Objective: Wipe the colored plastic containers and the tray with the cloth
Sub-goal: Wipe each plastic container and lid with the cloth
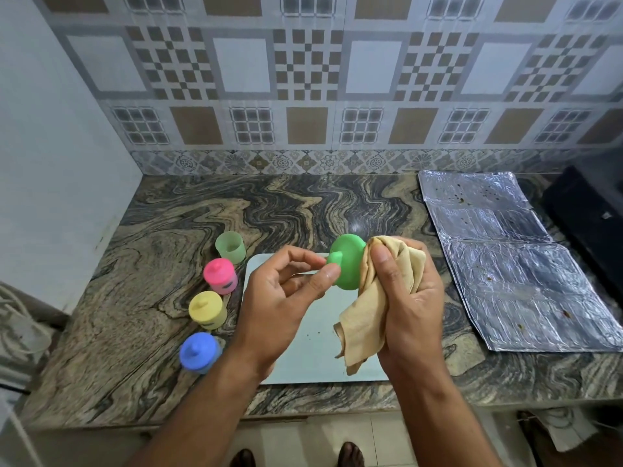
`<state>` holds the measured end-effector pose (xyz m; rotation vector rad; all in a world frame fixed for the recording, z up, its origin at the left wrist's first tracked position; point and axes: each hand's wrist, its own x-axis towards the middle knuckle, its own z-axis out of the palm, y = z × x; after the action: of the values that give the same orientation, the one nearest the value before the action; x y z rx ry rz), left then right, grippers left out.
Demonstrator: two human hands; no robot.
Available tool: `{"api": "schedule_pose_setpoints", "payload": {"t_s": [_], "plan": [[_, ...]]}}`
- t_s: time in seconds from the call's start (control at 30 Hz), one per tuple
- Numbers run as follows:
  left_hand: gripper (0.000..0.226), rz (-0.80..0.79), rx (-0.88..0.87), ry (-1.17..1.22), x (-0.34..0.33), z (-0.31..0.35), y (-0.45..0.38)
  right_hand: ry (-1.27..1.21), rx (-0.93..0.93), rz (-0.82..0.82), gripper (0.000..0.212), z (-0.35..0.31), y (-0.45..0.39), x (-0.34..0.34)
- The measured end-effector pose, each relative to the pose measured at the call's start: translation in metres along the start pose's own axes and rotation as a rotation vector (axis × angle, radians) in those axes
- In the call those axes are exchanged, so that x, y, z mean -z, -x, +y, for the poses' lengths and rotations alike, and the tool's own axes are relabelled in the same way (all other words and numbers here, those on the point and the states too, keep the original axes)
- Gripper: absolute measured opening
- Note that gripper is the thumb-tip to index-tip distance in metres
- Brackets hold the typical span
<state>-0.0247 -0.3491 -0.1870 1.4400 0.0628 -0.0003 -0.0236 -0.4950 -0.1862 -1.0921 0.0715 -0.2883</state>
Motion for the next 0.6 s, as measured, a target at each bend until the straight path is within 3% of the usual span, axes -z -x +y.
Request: {"api": "schedule_pose_setpoints", "payload": {"t_s": [0.17, 0.33, 0.47, 0.6], "plan": [[0.025, 0.02, 0.008, 0.013, 0.003, -0.005, -0.003, 0.101, 0.015, -0.025, 0.012, 0.01, 0.0, 0.003], [0.019, 0.153, -0.02, -0.051, 0.037, -0.013, -0.023, 0.272, 0.046, -0.018, 0.019, 0.02, -0.001, 0.005], [0.013, 0.308, -0.095, -0.336, 0.096, -0.021, -0.071, 0.295, 0.009, -0.019, 0.015, 0.021, -0.001, 0.012], [0.014, 0.383, -0.03, -0.658, 0.16, -0.042, -0.131, 0.304, -0.013, -0.046, 0.016, 0.024, -0.001, 0.014]]}}
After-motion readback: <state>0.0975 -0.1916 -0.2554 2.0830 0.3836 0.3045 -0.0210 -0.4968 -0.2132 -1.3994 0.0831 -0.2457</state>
